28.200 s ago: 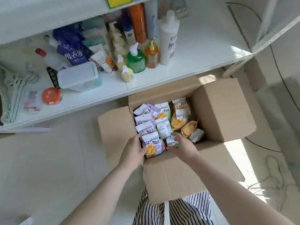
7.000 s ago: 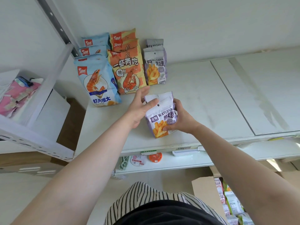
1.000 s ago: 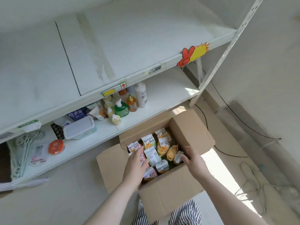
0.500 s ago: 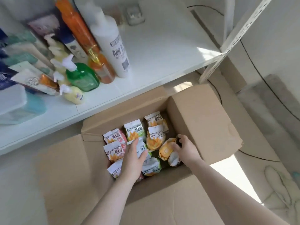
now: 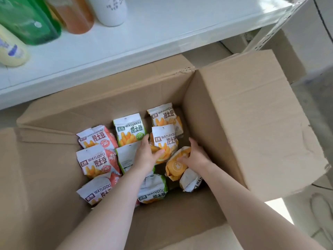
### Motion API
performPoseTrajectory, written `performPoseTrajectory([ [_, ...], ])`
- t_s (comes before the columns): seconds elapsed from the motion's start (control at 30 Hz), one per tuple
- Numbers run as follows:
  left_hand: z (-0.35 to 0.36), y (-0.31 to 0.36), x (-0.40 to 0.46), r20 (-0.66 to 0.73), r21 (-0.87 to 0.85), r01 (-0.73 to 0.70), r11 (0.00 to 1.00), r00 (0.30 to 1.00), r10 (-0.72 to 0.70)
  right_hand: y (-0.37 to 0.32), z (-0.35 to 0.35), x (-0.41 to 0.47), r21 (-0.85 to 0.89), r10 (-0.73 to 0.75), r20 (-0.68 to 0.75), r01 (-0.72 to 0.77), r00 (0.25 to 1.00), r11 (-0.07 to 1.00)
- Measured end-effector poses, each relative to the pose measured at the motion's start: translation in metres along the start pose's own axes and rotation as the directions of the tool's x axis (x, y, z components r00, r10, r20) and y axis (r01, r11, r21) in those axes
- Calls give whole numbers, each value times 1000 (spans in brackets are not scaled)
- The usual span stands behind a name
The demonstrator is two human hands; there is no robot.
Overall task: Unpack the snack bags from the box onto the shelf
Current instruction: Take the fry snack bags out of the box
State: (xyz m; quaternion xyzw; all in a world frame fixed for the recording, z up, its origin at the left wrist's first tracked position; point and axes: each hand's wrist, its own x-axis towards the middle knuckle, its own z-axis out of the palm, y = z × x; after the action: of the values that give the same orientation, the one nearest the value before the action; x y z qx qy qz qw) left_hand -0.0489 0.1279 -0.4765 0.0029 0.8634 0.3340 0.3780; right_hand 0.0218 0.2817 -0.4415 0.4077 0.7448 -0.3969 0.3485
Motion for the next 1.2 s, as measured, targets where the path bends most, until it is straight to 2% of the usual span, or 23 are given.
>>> performPoseTrajectory([
  [0.17,15,-13,23,-136,74,-18,997,990,28,7,3,18,-93,2,7,-1,1000,996],
  [0.33,9,-14,22,-211,196,-99,976,967,141,9,6,21,-122,-48,-151,30,987,992],
  [0.43,-9,-10,7,-298,185,-143,972,935,194,1,2,7,-227,-138,-241,82,961,970],
  [0.53,-39,0,-20,-353,94,-140,986,921,164,-12,-10,-22,-247,-220,-271,153,937,957],
  [0.63,-75,18,-64,-382,-51,-142,989,917,112,-28,-27,-66,-152,-279,-329,241,902,959],
  [0.8,-144,66,-157,-374,-316,-122,941,928,-5,-70,-68,-168,167,-336,-376,420,864,892],
  [0.87,-176,92,-198,-351,-425,-98,900,934,-64,-89,-84,-217,279,-357,-391,479,848,832],
  [0.97,-221,131,-264,-315,-529,-111,841,946,-73,-119,-106,-294,466,-392,-467,597,793,653],
  [1.07,-257,168,-325,-314,-586,-158,795,949,-43,-154,-119,-368,547,-325,-533,611,782,572],
  [1.2,-296,203,-394,-320,-645,-218,732,947,0,-192,-118,-448,583,-169,-552,522,817,622],
])
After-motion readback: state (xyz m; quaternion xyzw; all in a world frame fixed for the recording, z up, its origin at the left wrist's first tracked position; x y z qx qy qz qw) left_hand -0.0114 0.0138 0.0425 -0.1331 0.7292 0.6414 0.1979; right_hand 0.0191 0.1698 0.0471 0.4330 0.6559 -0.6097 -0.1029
